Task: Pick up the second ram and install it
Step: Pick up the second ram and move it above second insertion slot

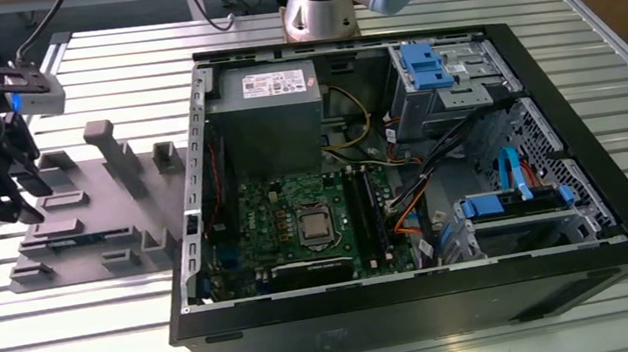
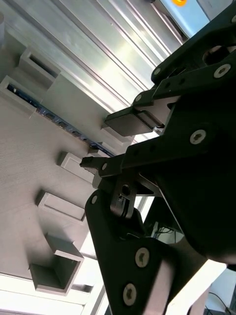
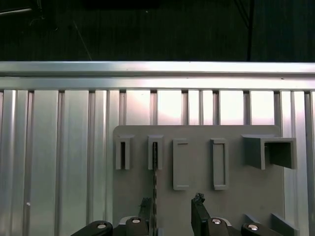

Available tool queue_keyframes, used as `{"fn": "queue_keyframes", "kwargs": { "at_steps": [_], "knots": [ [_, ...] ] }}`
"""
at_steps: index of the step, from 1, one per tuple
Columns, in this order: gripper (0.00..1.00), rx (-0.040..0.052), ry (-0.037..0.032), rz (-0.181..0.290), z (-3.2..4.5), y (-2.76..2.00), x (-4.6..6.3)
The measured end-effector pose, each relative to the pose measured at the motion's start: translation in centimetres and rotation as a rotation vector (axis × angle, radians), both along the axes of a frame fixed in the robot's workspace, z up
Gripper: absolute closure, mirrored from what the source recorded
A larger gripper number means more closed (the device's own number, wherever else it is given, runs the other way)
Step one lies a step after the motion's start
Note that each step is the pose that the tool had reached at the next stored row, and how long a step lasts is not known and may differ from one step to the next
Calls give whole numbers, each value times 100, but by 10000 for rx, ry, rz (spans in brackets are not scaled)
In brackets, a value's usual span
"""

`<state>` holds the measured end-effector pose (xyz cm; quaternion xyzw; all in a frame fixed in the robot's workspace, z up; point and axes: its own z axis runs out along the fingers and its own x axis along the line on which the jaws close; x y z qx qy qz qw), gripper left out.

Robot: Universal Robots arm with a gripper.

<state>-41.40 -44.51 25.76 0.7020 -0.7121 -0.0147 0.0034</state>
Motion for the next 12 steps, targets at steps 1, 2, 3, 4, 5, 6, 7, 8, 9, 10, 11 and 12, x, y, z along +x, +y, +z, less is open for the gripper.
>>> {"fn": "queue_keyframes", "kwargs": {
  "at_steps": [1, 2, 3, 4, 5, 6, 7, 8, 9, 10, 11, 12],
  "knots": [
    [55, 0, 0, 0, -10, -2, 0],
    [55, 0, -1, 0, -20, -4, 0],
    [55, 1, -1, 0, -32, -6, 0],
    [55, 1, -1, 0, -42, -8, 0],
    [55, 1, -1, 0, -52, -9, 0],
    [55, 1, -1, 0, -63, -10, 0],
    [55, 0, 0, 0, -73, -12, 0],
    [55, 0, 0, 0, -83, -13, 0],
    [55, 0, 0, 0, -94, -14, 0],
    [55, 1, -1, -1, -104, -15, 0],
    [55, 1, -1, 0, -113, -17, 0],
    [55, 1, -1, 0, -122, -18, 0]
  ]
}}
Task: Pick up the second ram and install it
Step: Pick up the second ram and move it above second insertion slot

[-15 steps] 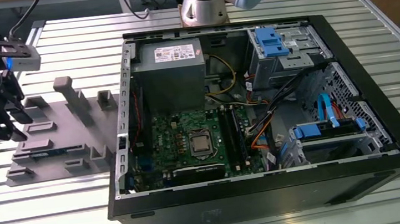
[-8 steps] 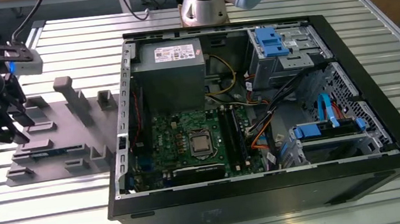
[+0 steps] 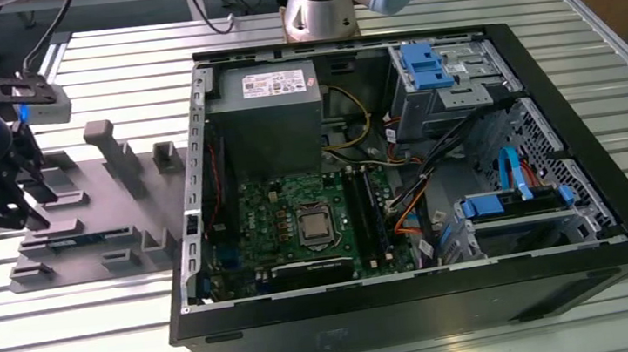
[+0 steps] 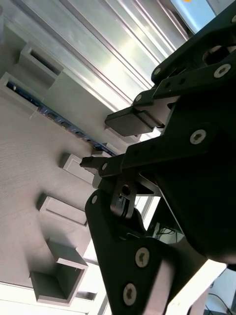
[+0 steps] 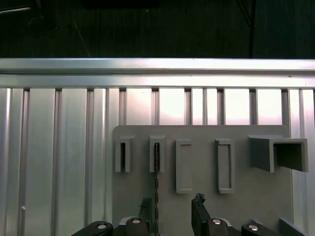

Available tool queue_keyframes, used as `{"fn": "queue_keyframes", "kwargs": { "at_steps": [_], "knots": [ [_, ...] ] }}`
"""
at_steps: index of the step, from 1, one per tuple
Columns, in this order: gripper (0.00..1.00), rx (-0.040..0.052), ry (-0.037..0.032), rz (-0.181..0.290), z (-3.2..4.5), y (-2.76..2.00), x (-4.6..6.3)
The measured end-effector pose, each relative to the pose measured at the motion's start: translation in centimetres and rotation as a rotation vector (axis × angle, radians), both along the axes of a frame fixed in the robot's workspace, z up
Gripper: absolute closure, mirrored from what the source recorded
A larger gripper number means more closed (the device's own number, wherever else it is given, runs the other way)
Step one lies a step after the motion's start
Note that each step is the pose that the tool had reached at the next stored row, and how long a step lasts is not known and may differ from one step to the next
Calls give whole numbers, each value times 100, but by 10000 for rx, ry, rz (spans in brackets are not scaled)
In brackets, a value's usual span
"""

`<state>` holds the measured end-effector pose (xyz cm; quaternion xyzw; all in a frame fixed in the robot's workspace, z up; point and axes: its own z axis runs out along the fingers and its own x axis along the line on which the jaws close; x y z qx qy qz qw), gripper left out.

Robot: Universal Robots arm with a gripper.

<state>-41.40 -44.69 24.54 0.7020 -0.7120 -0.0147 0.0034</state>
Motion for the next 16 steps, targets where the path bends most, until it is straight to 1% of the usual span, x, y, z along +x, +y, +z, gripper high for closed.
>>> {"fn": "queue_keyframes", "kwargs": {
  "at_steps": [9, 16],
  "knots": [
    [55, 1, -1, -1, -83, -6, 0],
    [55, 0, 0, -1, -132, -10, 0]
  ]
}}
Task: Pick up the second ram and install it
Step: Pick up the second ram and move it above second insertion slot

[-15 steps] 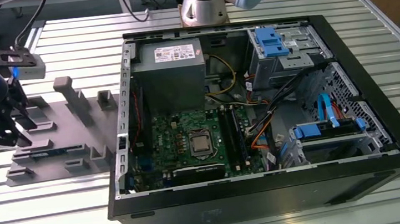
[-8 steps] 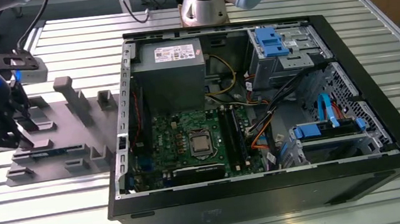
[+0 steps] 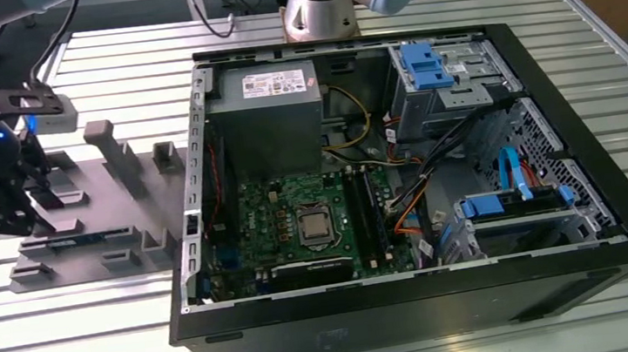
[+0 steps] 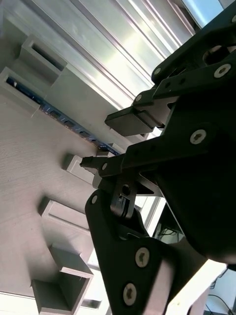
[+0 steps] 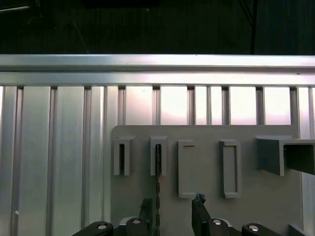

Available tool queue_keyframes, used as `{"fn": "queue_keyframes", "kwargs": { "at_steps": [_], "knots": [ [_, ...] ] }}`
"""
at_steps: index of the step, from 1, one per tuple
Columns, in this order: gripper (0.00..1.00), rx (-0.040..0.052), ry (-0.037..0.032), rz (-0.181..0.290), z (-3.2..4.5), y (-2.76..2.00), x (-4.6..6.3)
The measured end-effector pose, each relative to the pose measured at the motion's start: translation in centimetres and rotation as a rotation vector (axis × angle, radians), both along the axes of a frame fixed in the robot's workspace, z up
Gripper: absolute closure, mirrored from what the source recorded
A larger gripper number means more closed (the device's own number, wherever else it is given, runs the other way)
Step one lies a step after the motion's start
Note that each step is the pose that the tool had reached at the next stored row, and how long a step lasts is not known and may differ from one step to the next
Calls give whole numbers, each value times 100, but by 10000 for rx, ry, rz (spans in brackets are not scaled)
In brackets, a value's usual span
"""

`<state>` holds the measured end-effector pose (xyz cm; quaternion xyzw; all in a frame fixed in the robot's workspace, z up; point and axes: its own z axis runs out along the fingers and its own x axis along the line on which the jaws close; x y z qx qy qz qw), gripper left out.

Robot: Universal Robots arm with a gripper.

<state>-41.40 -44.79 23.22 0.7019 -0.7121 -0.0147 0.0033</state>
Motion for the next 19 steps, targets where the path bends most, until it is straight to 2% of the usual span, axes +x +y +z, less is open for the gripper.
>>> {"fn": "queue_keyframes", "kwargs": {
  "at_steps": [14, 19],
  "knots": [
    [55, -5, 0, 0, -116, -24, 0],
    [55, -22, 2, 0, -122, -28, 0]
  ]
}}
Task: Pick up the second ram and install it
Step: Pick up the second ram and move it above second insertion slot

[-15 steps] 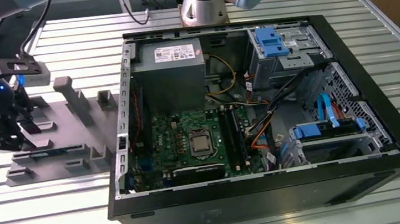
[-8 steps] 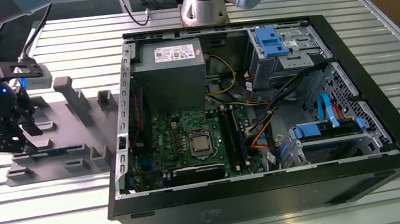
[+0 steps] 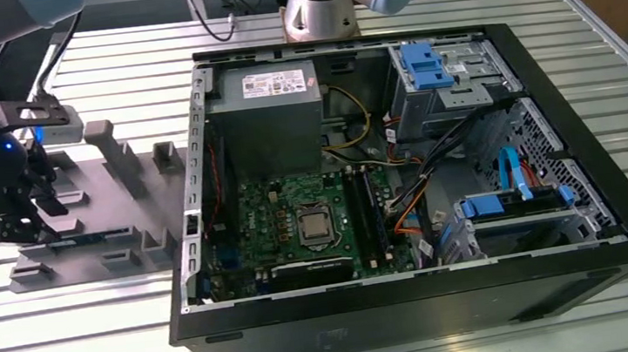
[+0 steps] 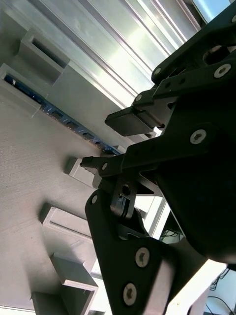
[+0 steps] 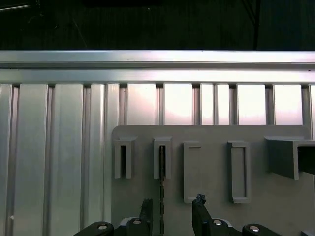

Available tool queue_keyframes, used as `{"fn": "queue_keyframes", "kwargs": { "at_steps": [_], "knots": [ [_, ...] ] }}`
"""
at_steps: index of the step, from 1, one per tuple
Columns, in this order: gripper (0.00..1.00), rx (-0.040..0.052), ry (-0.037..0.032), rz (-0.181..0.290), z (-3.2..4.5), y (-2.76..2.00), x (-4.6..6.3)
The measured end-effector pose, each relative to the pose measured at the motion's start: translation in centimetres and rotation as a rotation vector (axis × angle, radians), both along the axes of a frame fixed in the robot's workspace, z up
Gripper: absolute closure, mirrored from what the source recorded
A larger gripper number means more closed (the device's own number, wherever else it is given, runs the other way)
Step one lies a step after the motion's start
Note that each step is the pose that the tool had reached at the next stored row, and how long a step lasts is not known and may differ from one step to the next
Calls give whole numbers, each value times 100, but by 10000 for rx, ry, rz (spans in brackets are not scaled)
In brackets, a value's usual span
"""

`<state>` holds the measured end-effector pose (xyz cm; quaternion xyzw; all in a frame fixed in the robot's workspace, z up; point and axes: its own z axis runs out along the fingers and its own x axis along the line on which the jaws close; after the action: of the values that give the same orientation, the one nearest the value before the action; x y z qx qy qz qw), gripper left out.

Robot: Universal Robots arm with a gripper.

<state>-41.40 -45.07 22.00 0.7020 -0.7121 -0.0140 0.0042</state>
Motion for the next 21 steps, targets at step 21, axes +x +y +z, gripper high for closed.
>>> {"fn": "queue_keyframes", "kwargs": {
  "at_steps": [21],
  "knots": [
    [64, -4, -1, 28, -141, -23, 0]
  ]
}}
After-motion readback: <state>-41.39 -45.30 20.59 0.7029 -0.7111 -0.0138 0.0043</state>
